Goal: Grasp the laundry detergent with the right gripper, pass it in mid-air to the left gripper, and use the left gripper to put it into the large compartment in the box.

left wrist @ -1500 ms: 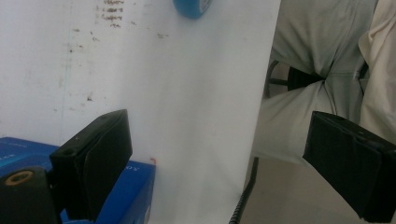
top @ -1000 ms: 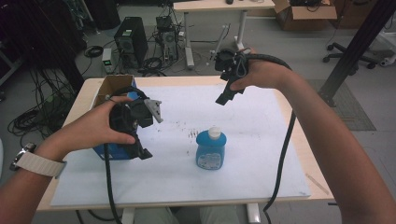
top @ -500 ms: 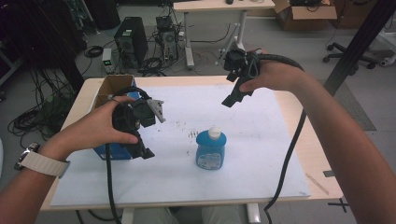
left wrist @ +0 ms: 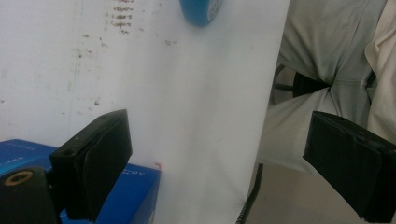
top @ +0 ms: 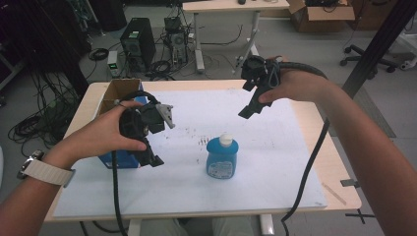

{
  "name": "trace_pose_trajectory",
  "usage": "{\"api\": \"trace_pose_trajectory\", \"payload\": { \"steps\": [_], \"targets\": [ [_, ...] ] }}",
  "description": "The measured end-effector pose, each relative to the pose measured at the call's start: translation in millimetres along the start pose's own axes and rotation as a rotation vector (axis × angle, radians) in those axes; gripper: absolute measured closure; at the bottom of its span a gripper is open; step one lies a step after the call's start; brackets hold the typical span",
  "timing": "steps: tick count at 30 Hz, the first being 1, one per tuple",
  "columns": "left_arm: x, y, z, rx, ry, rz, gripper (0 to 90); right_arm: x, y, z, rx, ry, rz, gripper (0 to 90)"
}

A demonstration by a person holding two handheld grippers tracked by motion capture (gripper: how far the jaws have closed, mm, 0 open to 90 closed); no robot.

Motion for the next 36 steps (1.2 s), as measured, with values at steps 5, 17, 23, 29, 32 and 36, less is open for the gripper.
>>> {"api": "trace_pose_trajectory", "payload": {
  "steps": [5,17,23,29,32,36],
  "targets": [
    [0.1,-0.5,0.6,-0.001,-0.003,0.0,8.0,-2.2,3.8,6.1,-0.003,-0.01,0.001,4.7],
    [0.4,-2.0,0.0,-0.002,-0.003,0.002,8.0,-3.4,12.9,17.6,-0.005,-0.019,0.003,4.6],
    [0.0,-2.0,-0.5,-0.002,-0.005,0.001,8.0,-2.3,19.2,23.6,-0.002,-0.03,-0.005,4.6],
    [-0.4,-1.4,-0.4,-0.003,-0.009,-0.004,8.0,2.7,24.8,29.9,0.001,-0.045,-0.008,4.6],
    [-0.5,-1.1,-0.5,-0.004,-0.01,-0.004,8.0,6.3,27.8,32.8,0.006,-0.051,-0.005,4.5],
    [-0.5,-1.0,-0.5,-0.002,-0.01,-0.005,8.0,8.9,29.8,36.1,0.015,-0.057,-0.011,4.5]
  ]
}}
Point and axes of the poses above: each handheld gripper's, and its own axes: x roughly forward along the jaws, y roughly out of its underside, z roughly to its left, the point moved 7 cm from there along x, roughly forward along the jaws, and after that the axes turned 7 degrees about y, right-handed, at the moved point
